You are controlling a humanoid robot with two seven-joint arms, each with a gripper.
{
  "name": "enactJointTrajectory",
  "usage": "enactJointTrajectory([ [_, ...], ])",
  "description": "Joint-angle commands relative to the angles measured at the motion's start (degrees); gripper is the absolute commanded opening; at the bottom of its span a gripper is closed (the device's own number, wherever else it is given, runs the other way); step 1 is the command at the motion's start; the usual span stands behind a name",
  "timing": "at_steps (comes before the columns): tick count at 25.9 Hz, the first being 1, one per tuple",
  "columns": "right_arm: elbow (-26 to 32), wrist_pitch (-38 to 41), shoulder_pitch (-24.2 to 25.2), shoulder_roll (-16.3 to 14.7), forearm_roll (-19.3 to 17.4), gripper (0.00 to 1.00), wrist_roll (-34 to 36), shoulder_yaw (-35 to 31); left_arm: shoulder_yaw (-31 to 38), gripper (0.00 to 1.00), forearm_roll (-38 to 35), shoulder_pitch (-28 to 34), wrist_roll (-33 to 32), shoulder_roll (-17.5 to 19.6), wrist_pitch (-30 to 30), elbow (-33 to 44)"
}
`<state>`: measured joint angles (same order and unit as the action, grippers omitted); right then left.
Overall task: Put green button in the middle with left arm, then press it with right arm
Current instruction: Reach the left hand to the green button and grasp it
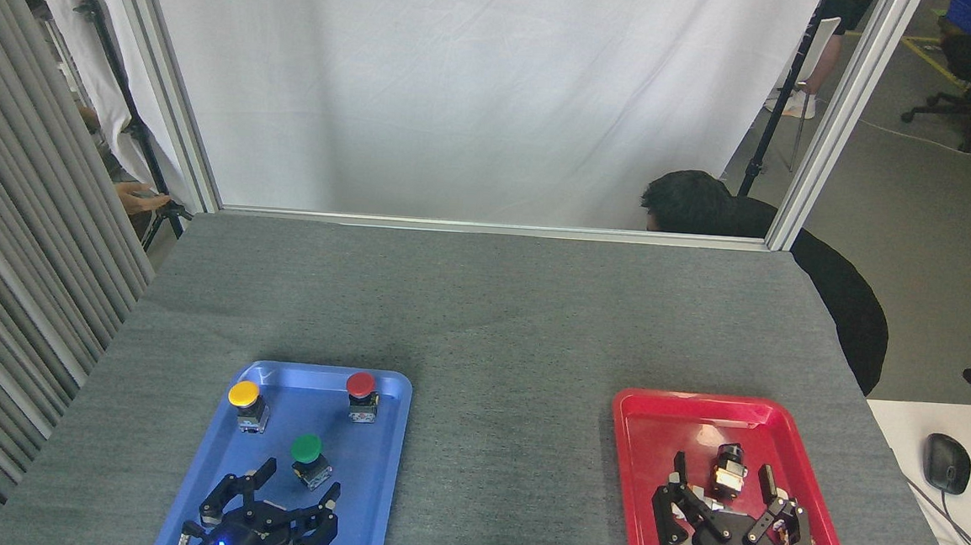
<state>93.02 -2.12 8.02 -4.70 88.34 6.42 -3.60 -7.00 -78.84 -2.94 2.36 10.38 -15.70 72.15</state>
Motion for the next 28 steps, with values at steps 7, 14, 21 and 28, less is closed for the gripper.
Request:
enactJointTrajectory([
  [7,0.5,0.0,0.2,-0.1,0.1,1.00,0.0,0.0,-1.9,0.89,0.1,-4.3,-0.3,-0.2,0.1,-5.8],
  [14,0.5,0.0,0.2,-0.1,0.1,1.00,0.0,0.0,-1.9,0.33,0.1,-3.8,1.2,0.4,-2.3,-5.9],
  [21,0.4,0.0,0.2,-0.1,0.3,1.00,0.0,0.0,-1.8,0.00,0.4,-3.9,7.0,1.8,-10.8,-5.3],
  [28,0.4,0.0,0.2,-0.1,0.5,1.00,0.0,0.0,-8.1,0.00,0.2,-8.9,6.8,-0.2,-15.4,-1.3],
])
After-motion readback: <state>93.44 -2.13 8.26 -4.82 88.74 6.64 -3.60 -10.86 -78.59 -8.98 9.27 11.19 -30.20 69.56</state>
